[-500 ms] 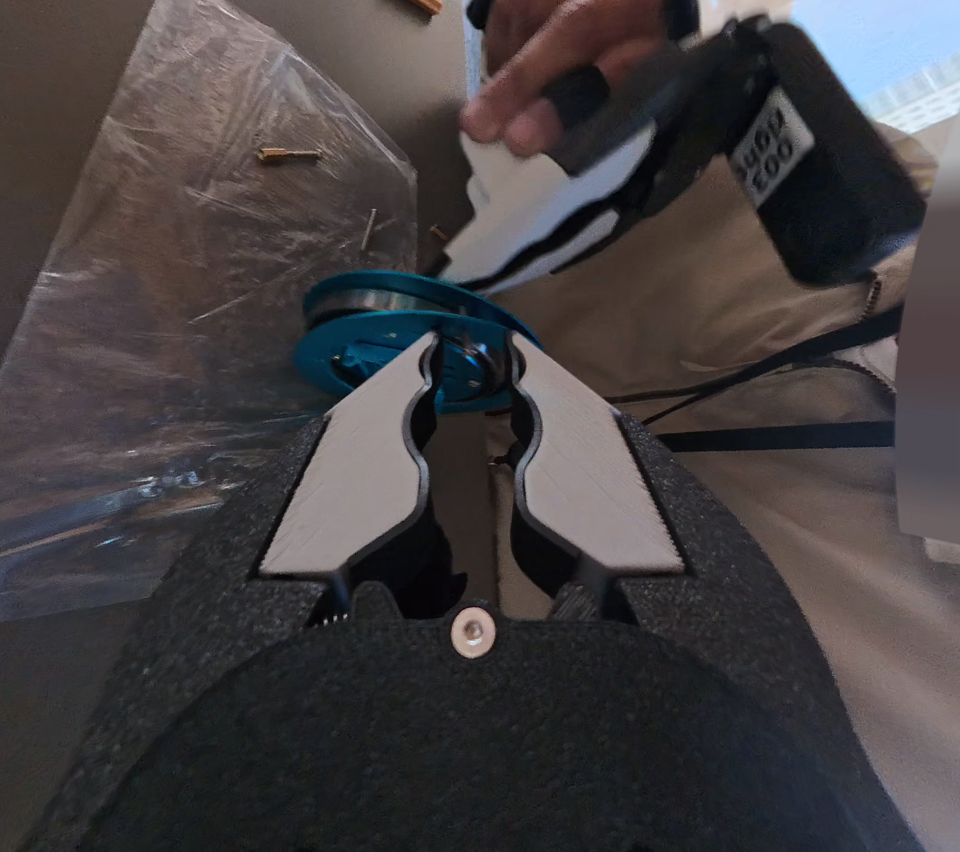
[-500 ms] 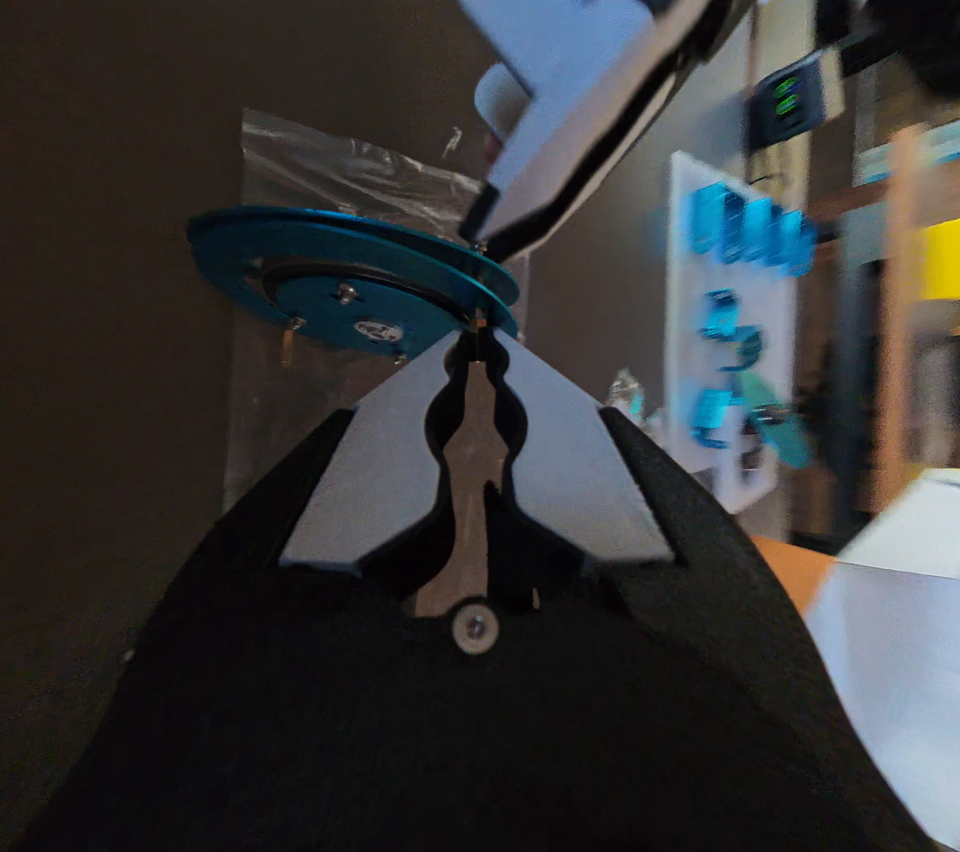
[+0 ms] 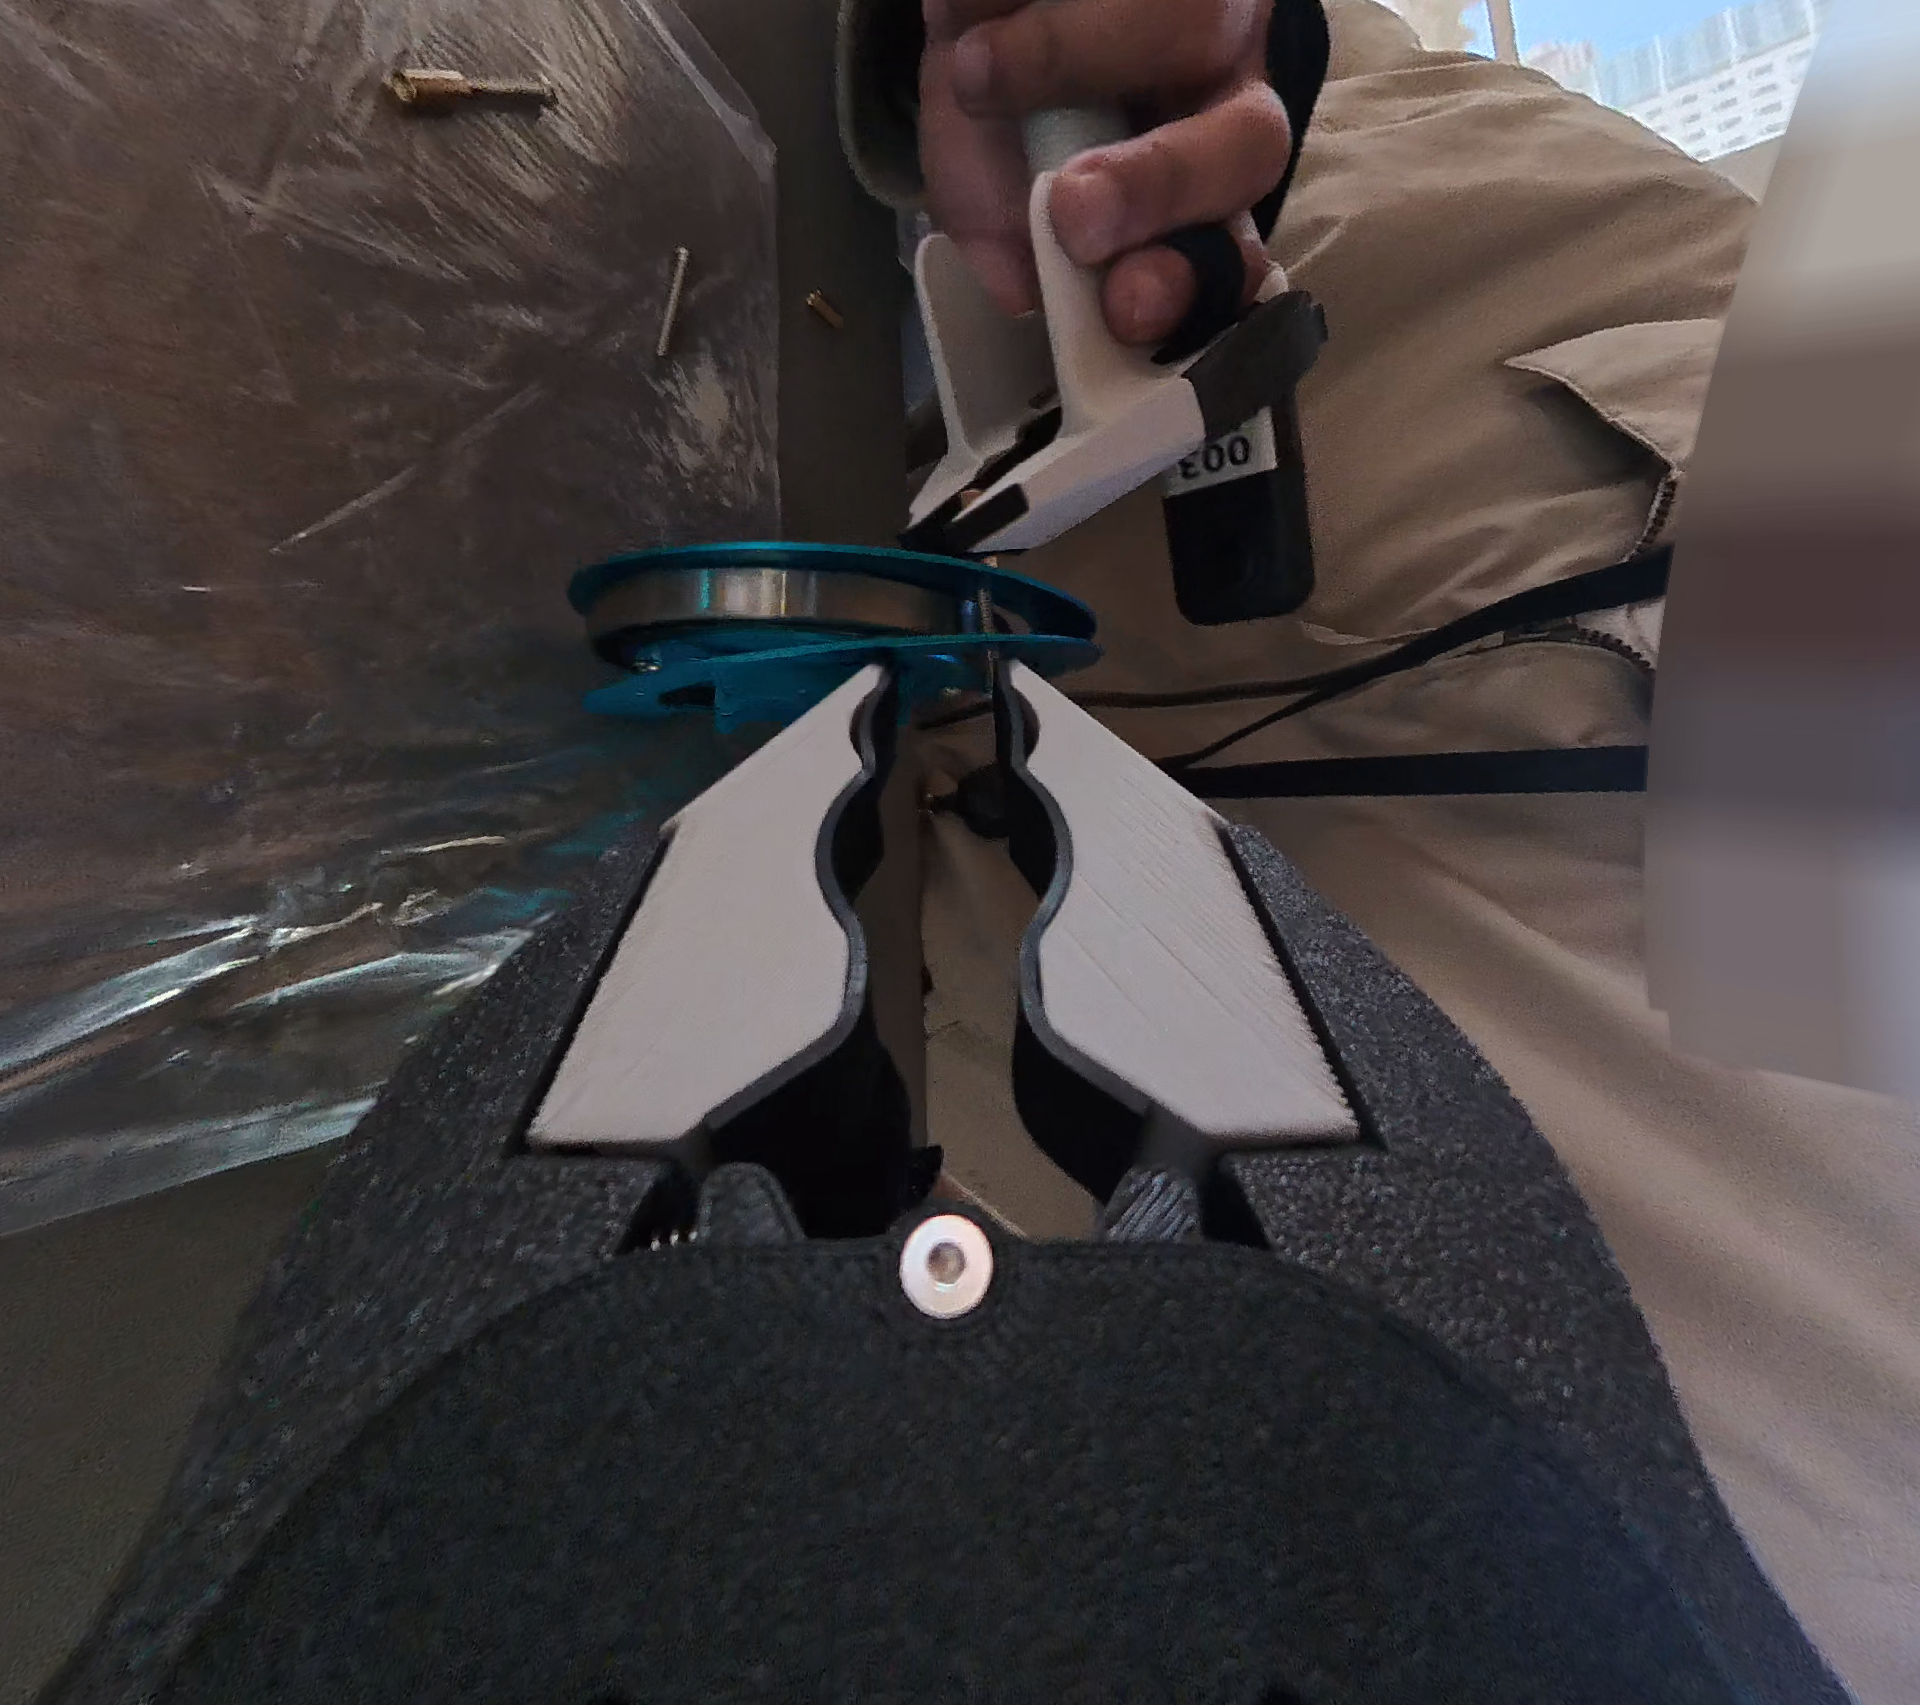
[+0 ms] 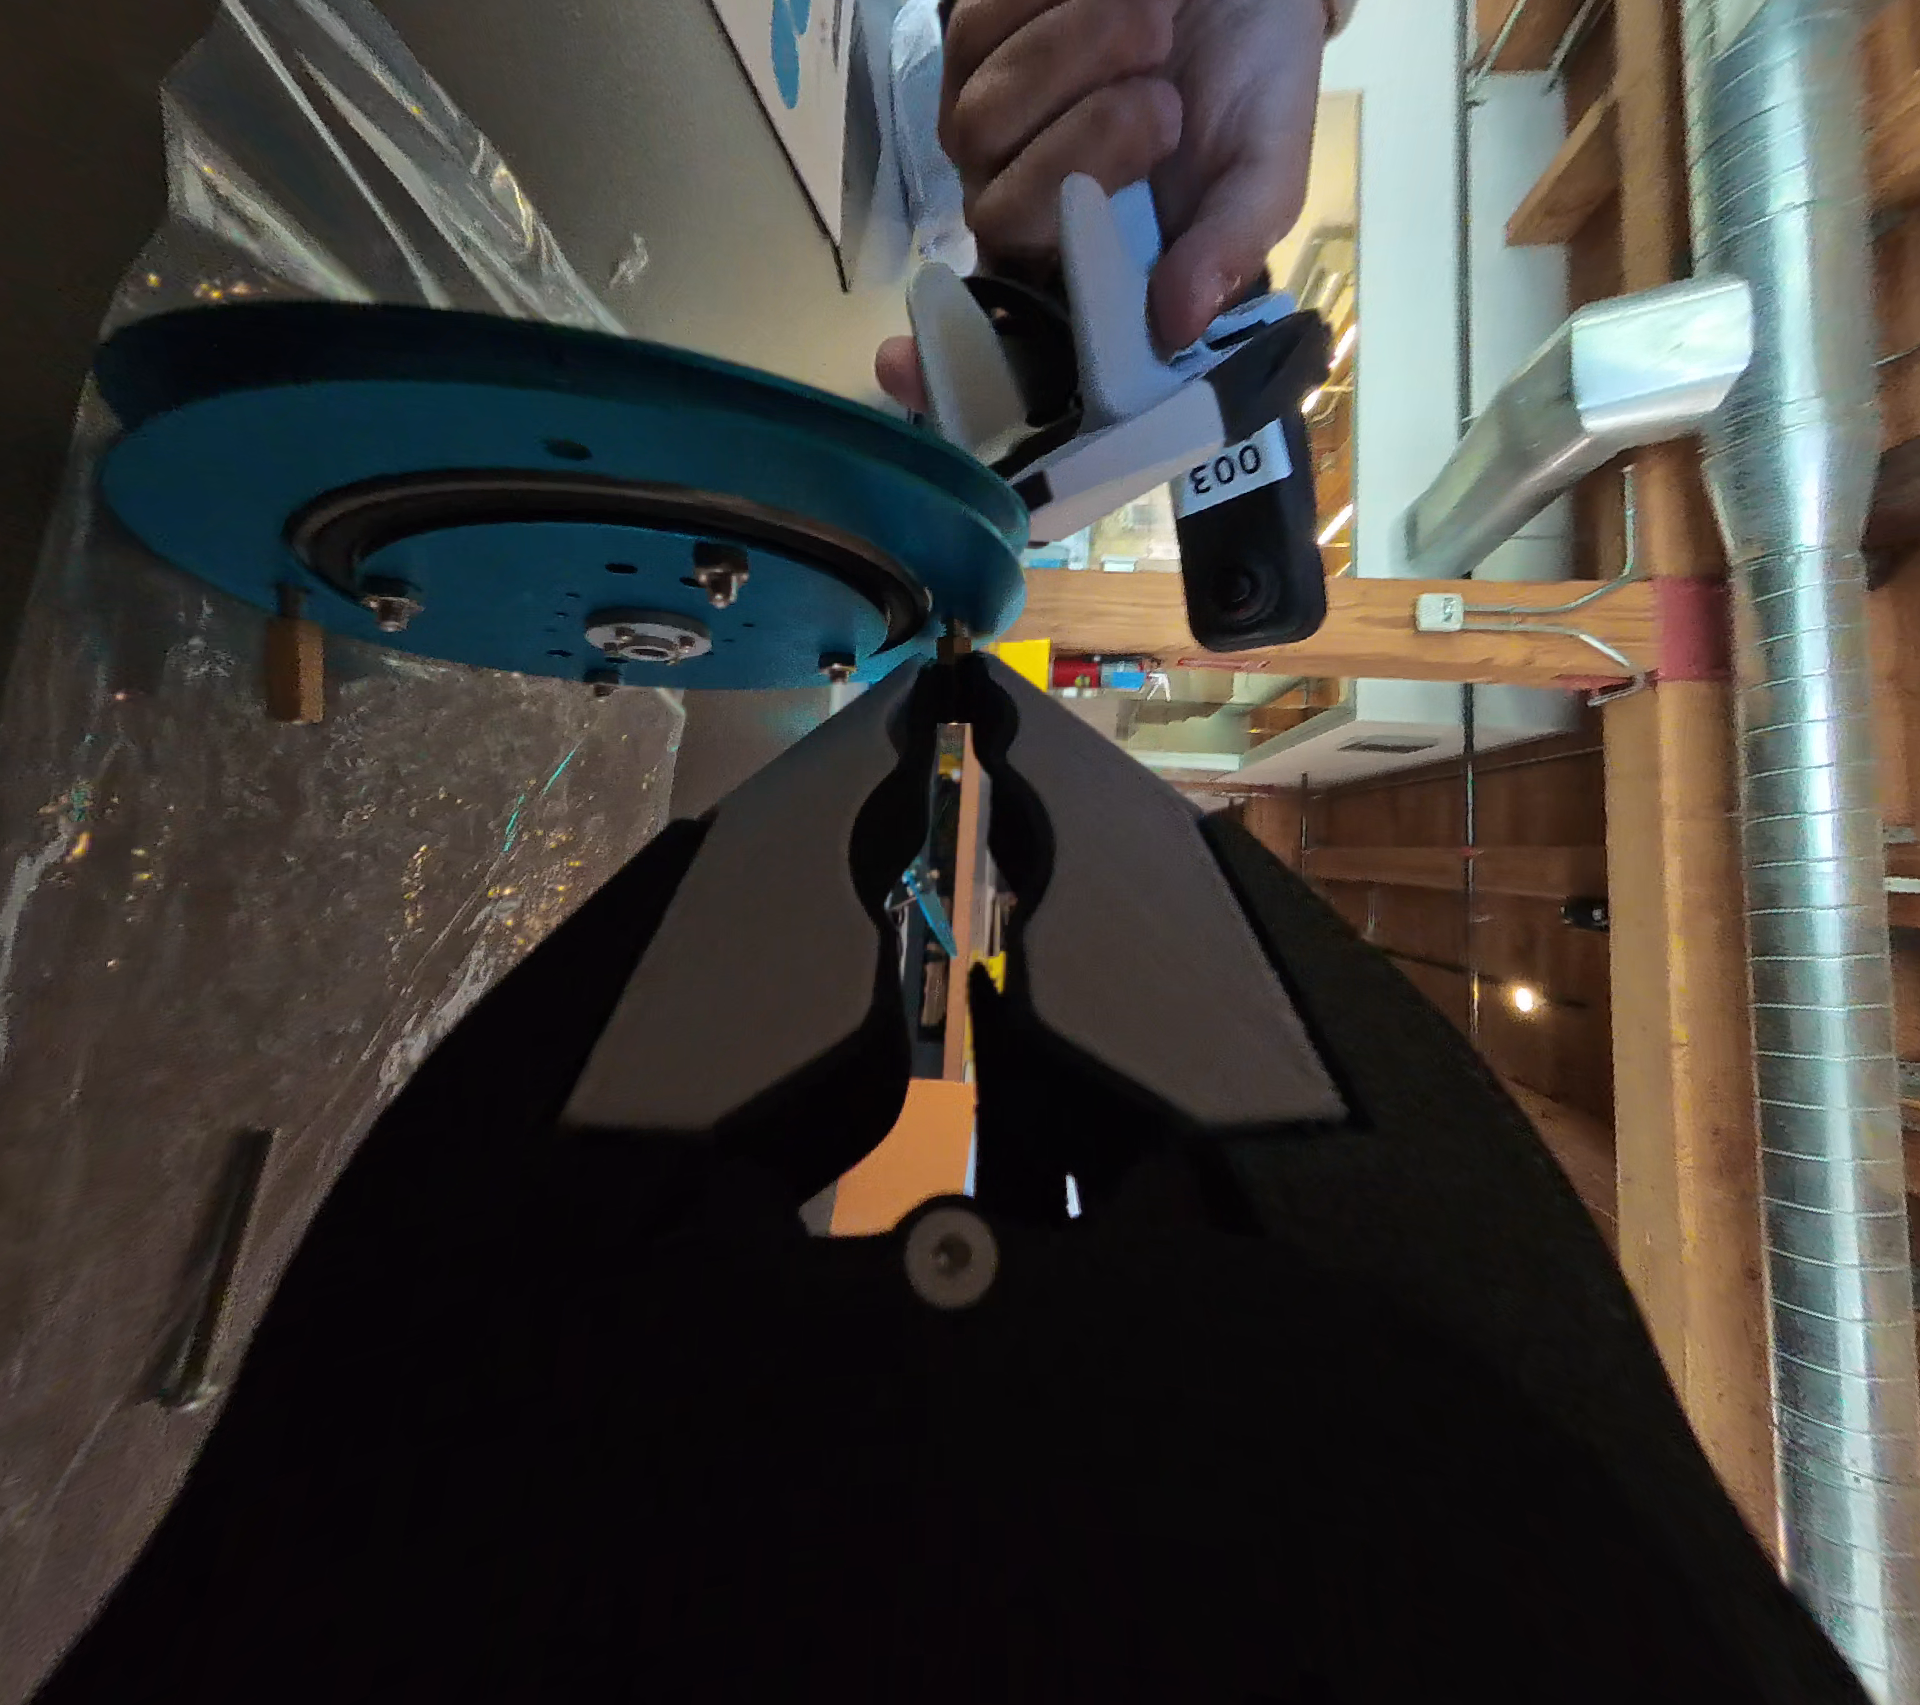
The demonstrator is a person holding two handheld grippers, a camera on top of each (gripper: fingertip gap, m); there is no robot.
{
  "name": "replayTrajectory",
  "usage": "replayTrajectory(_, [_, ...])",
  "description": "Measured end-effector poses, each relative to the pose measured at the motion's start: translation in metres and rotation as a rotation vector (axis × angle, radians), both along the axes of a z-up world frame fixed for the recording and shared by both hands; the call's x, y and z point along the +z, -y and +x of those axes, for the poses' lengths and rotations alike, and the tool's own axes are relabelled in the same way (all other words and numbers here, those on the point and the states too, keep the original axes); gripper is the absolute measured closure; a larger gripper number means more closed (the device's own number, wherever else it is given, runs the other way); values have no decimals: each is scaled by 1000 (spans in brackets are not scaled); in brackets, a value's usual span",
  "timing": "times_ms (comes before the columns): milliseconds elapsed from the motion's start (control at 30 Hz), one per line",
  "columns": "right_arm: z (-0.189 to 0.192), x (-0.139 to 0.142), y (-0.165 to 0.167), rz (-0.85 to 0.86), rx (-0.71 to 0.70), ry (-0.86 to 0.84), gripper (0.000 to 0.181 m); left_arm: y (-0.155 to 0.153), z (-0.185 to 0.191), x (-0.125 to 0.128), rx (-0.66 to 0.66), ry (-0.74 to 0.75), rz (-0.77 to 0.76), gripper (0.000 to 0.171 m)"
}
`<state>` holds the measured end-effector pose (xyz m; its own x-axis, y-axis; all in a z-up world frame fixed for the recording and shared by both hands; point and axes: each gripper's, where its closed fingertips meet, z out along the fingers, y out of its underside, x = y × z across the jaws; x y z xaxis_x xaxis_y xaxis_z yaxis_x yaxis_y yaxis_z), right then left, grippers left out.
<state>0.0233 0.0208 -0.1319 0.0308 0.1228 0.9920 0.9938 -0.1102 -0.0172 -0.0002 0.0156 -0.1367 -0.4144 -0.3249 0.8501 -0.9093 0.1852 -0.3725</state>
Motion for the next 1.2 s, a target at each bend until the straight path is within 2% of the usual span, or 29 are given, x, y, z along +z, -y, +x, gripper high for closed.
replayTrajectory(300, [3,1,-7,80,6,52,177,-6,-10,-1,-105,-66,11,155])
replayTrajectory(533, [2,1,-10,80,25,49,178,0,-6,4,-116,-54,4,155])
replayTrajectory(667, [0,1,-12,71,26,58,177,3,-11,-3,-154,-51,55,157])
replayTrajectory(767, [1,1,-11,71,20,63,178,5,-9,-3,-164,8,86,168])
replayTrajectory(1000, [-2,2,-8,73,44,90,177,8,-12,-4,-221,54,143,168])
replayTrajectory(1200, [7,-2,-7,-44,-2,-49,178,5,-1,-9,-228,315,391,168])
